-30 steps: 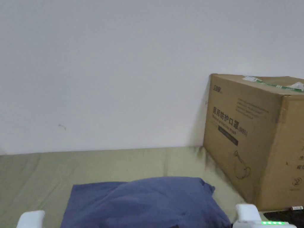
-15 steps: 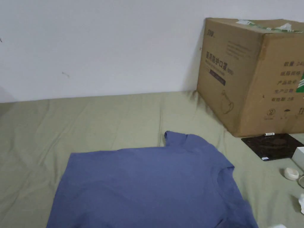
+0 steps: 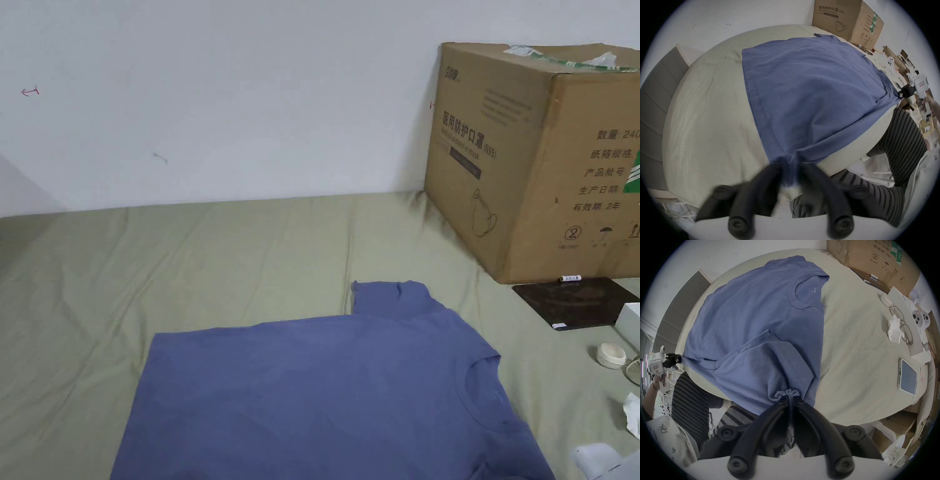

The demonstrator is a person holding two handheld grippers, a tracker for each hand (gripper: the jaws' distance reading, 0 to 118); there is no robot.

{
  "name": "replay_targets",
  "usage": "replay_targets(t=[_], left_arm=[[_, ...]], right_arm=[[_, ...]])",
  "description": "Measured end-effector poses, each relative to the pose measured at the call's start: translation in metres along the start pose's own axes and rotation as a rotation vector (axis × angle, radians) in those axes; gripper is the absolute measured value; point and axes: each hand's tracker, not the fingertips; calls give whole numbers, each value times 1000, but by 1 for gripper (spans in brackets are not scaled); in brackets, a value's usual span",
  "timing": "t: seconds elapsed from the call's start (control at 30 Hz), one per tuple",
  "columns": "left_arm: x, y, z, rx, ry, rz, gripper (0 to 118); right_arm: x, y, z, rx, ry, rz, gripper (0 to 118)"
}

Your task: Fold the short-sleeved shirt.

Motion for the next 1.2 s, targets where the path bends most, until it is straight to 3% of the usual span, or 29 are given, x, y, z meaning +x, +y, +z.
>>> replay_targets(t=[0.03,0.07,0.1,0.13,0.23,0.33,0.43,0.5,0.53,0.6,0.63,0.67,0.73,0.83,0.9,0.97,1.13,1.17,1.2], left_arm=[[-3,1,0,-8,-5,34,64],[-8,1,-1,-37,-18,83,110],[-11,-1,3,-27,-62,116,118],[-13,-1,10,6,-88,131,115],[-16,11,31,69,-112,225,114],[-9,32,64,239,-165,305,114],[10,53,99,485,-102,380,112],[34,62,125,676,-53,424,99],[43,63,133,742,-27,432,86],[56,66,144,869,9,425,36],[63,67,148,904,28,415,13],[71,68,151,933,71,398,2],[83,68,154,977,164,360,2],[86,69,160,992,112,357,0],[78,74,161,956,130,364,0],[60,83,160,797,107,397,0],[-7,77,110,203,-41,592,1],[-17,66,97,137,-47,614,4],[-22,56,87,121,-39,612,21]], right_arm=[[1,0,0,-5,12,-24,27],[1,-1,0,-12,14,-63,77],[1,-2,-1,-20,-6,-107,106],[0,-3,3,7,3,-105,113],[-14,1,25,84,14,-141,113],[-43,11,59,278,53,-112,113],[-87,21,98,541,88,-60,113],[-113,25,117,741,116,-33,111],[-123,24,124,838,124,-26,108],[-142,18,137,1048,162,-15,84],[-154,15,143,1118,154,-15,54],[-163,13,146,1184,116,-21,1],[-175,15,150,1221,0,-43,0],[-171,23,150,1207,97,-91,0],[-169,26,150,1170,67,-113,0],[-165,24,150,1148,90,-108,0],[-155,15,142,1042,116,-116,0],[-155,12,140,1016,117,-119,0],[-152,10,137,993,117,-124,0]])
